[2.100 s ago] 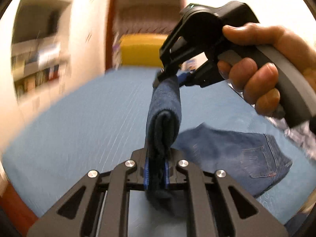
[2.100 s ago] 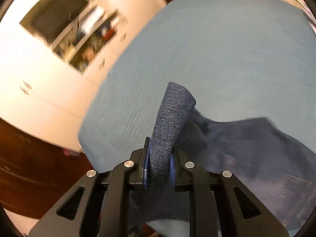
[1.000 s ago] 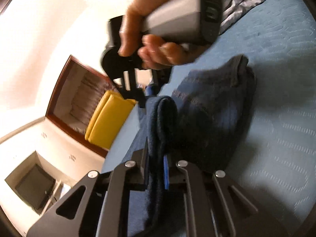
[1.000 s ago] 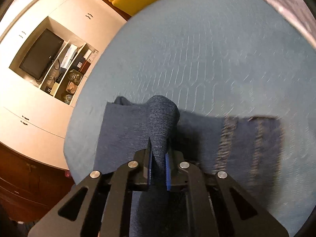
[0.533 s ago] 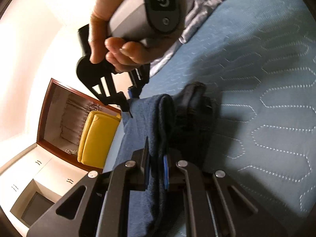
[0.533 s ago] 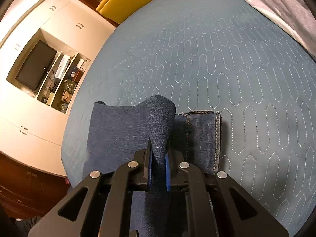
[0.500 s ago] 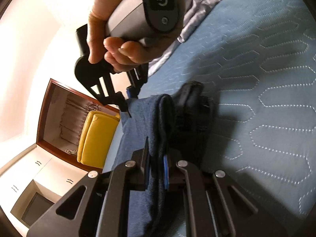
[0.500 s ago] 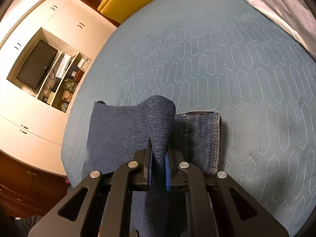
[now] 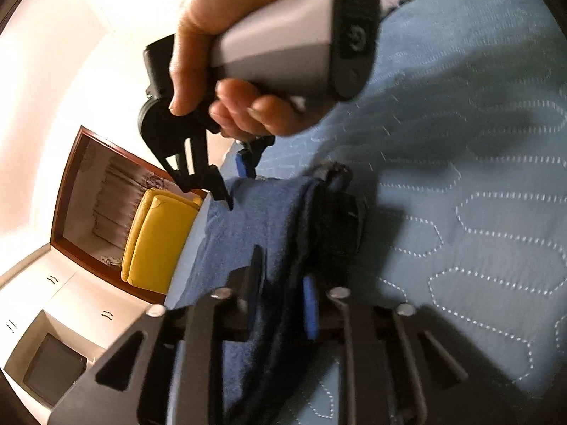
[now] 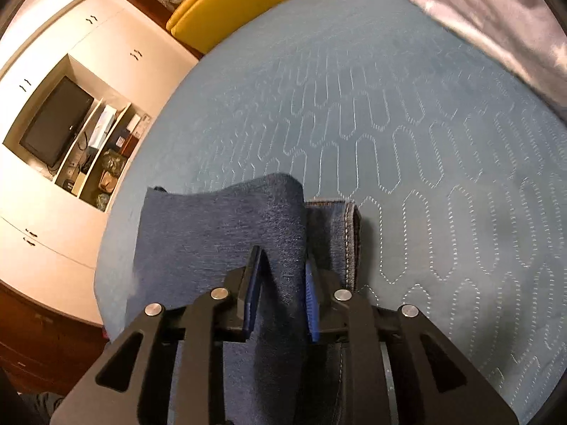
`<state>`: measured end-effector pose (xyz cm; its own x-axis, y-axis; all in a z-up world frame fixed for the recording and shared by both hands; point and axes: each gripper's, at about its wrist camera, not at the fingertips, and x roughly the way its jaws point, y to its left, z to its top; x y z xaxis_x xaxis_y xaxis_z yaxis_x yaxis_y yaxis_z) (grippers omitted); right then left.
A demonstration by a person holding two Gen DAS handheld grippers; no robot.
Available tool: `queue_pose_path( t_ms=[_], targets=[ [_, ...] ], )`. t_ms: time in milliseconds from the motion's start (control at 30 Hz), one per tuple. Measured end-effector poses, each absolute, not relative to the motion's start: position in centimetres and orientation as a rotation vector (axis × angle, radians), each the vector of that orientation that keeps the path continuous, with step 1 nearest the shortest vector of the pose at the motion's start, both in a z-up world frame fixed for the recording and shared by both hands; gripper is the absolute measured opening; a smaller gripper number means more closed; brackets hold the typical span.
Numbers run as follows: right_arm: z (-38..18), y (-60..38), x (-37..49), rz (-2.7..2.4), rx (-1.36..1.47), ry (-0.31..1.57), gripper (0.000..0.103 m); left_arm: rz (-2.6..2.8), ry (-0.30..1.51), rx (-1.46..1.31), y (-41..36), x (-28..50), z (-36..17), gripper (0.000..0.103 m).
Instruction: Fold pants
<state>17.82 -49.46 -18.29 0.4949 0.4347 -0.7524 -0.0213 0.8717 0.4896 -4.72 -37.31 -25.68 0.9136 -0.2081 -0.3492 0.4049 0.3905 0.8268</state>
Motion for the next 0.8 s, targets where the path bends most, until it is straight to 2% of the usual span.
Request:
queue_pose_path(
  t_ms=[100, 233, 300, 400, 467, 567, 667, 733, 800],
  targets=[
    [-16.3, -51.0, 16.9, 0.198, 0.47, 0.965, 0.03, -0.436, 0.184, 1.029, -36.7, -5.4, -24.2, 0.061],
    [-13.6, -51.8, 15.5, 0.084, 0.411, 0.927, 0.03, -0.495, 0.175, 0.956, -35.4, -6.6, -22.1, 0.063],
    [-12.2, -50.8, 14.9, 0.042, 0.33, 0.926, 0.033, -0.527, 0.233, 0.881, -34.0, -6.5, -20.8, 0.064],
    [-11.7, -49.7, 14.9, 0.032, 0.287, 0.934, 0.055, -0.523, 0.261, 0.794, -31.7, -5.8, -19.3, 0.064],
    [-11.5, -48.8, 15.1, 0.004, 0.249, 0.927, 0.055, -0.56, 0.272, 0.769, -31.3, -5.9, -19.3, 0.065],
    [-10.4, -44.7, 14.0, -0.019, 0.052, 0.859, 0.055, -0.602, 0.435, 0.477, -27.5, -3.4, -17.5, 0.057],
    [-10.7, -41.5, 13.5, -0.027, 0.016, 0.814, 0.055, -0.521, 0.589, 0.199, -22.5, 2.1, -15.9, 0.026],
    [-11.4, -40.7, 13.5, -0.025, 0.069, 0.802, 0.054, -0.453, 0.683, 0.083, -19.7, 7.4, -15.4, 0.023],
    [-12.8, -39.9, 14.3, -0.055, 0.086, 0.812, 0.054, -0.455, 0.699, 0.09, -19.1, 11.3, -15.0, 0.022]
  ],
)
